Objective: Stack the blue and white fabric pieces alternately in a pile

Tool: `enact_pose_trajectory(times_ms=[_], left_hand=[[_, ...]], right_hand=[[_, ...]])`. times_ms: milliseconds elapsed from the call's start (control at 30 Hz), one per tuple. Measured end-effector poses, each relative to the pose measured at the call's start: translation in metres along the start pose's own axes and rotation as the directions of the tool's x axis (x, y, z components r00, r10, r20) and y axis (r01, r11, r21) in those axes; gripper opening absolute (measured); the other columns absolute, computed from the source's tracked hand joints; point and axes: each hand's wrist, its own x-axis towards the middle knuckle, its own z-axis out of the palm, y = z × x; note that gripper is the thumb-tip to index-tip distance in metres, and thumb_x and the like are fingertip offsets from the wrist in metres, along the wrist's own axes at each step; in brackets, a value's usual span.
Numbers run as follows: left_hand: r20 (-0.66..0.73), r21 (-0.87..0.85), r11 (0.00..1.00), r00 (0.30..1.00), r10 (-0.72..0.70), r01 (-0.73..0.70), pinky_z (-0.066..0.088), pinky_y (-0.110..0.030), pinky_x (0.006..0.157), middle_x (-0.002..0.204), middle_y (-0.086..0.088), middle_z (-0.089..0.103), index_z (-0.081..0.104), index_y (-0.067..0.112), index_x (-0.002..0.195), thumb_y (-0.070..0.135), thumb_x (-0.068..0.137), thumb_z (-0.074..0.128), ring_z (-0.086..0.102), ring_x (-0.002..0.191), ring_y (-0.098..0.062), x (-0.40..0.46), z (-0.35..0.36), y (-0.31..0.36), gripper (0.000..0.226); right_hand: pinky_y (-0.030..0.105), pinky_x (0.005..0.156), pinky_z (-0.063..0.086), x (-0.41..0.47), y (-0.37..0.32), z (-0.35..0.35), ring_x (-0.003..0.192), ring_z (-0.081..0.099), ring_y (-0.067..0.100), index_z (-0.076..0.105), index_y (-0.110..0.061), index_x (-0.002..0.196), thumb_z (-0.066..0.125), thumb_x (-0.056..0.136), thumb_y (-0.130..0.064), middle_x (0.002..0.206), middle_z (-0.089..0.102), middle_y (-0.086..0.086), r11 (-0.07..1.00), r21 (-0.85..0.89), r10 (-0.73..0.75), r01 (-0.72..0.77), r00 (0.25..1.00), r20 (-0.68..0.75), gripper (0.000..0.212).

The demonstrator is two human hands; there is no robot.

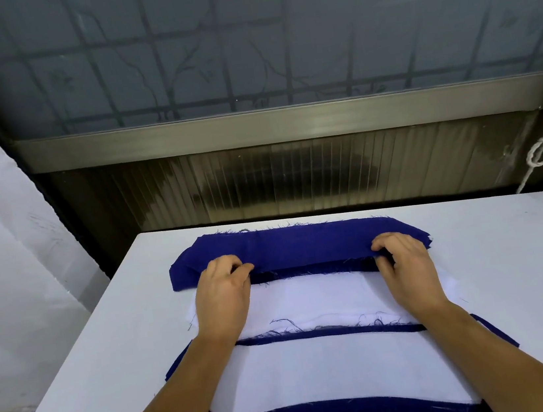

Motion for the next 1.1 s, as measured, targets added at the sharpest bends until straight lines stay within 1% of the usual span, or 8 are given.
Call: enact_pose_trajectory(times_ms=[100,367,467,533,633,733,900,1100], left_hand=[[0.008,0.003,0.999,0.999,0.039,-0.039,0.055,-0.037,0.076,0.095,-0.006,0.07,0.077,0.007,0.093,0.002,0.076,0.079,0.066,0.086,-0.026,-0.007,-0.027,-0.001,0.018],[0.254,-0.101,0.966,0.932,0.258,-0.24,0.051,-0.024,0.055,0.078,0.016,0.064,0.072,0.024,0.087,0.018,0.083,0.075,0.06,0.07,-0.006,-0.033,-0.109,-0.006,0.008],[0.414,-0.315,0.949,0.901,0.129,0.009,0.049,-0.015,0.068,0.085,0.025,0.065,0.069,0.038,0.089,0.027,0.091,0.067,0.061,0.082,0.0,-0.036,-0.124,-0.01,0.011],[0.6,-0.414,0.887,0.794,0.096,0.205,0.049,-0.015,0.074,0.092,0.024,0.068,0.068,0.042,0.09,0.03,0.092,0.065,0.064,0.088,-0.001,-0.033,-0.127,-0.013,0.013],[0.722,-0.4,0.883,0.678,0.138,0.246,0.053,-0.02,0.076,0.093,0.022,0.069,0.069,0.04,0.091,0.029,0.094,0.062,0.065,0.088,-0.001,-0.021,-0.123,-0.013,0.013],[0.673,-0.325,0.927,0.735,0.088,0.186,0.053,-0.02,0.079,0.094,0.024,0.066,0.067,0.042,0.095,0.029,0.094,0.061,0.061,0.09,0.004,-0.01,-0.117,-0.013,0.014],[0.201,-0.282,0.959,0.975,0.096,-0.036,0.044,-0.007,0.075,0.093,0.025,0.061,0.07,0.029,0.097,0.024,0.091,0.066,0.057,0.09,0.002,-0.016,-0.118,-0.009,0.009],[0.2,-0.273,0.911,0.908,0.369,-0.31,0.043,-0.017,0.086,0.106,0.015,0.063,0.073,0.023,0.091,0.044,0.096,0.045,0.058,0.096,-0.002,-0.083,-0.099,-0.021,0.035]], right_hand=[[0.027,0.074,0.043,-0.011,-0.011,-0.02,0.086,0.057,0.014,0.064,-0.02,0.096,0.06,0.09,-0.005,0.095,0.064,-0.01,0.995,0.02,0.092,-0.093,0.994,0.064,0.017],[0.018,0.06,0.045,-0.054,-0.036,-0.097,0.068,0.058,0.005,0.061,-0.038,0.086,0.06,0.092,-0.017,0.076,0.063,-0.023,0.992,0.047,0.091,-0.114,0.934,0.347,0.021],[0.014,0.059,0.044,-0.057,-0.035,-0.114,0.06,0.057,0.007,0.065,-0.039,0.081,0.062,0.091,-0.02,0.076,0.066,-0.018,0.977,0.124,0.1,-0.172,0.888,0.449,0.022],[0.015,0.058,0.046,-0.052,-0.034,-0.12,0.062,0.06,0.006,0.066,-0.037,0.08,0.063,0.091,-0.022,0.077,0.069,-0.012,0.952,0.167,0.129,-0.257,0.831,0.541,0.02],[0.032,0.071,0.055,-0.041,-0.031,-0.121,0.07,0.065,0.011,0.068,-0.031,0.079,0.062,0.093,-0.021,0.079,0.071,-0.008,0.953,0.084,0.181,-0.292,0.768,0.615,0.019],[0.026,0.066,0.053,-0.035,-0.036,-0.117,0.071,0.064,0.008,0.066,-0.033,0.083,0.059,0.094,-0.02,0.079,0.069,-0.015,0.967,0.069,0.184,-0.247,0.855,0.485,0.019],[0.021,0.074,0.046,-0.049,-0.043,-0.122,0.086,0.058,0.006,0.068,-0.022,0.095,0.056,0.095,-0.015,0.094,0.065,-0.016,0.988,-0.069,-0.139,0.138,0.99,-0.006,0.013],[0.022,0.099,0.035,-0.113,-0.011,-0.096,0.104,0.055,0.015,0.075,-0.009,0.086,0.038,0.1,-0.029,0.099,0.071,-0.001,0.914,-0.111,-0.393,0.39,0.92,-0.004,0.045]])
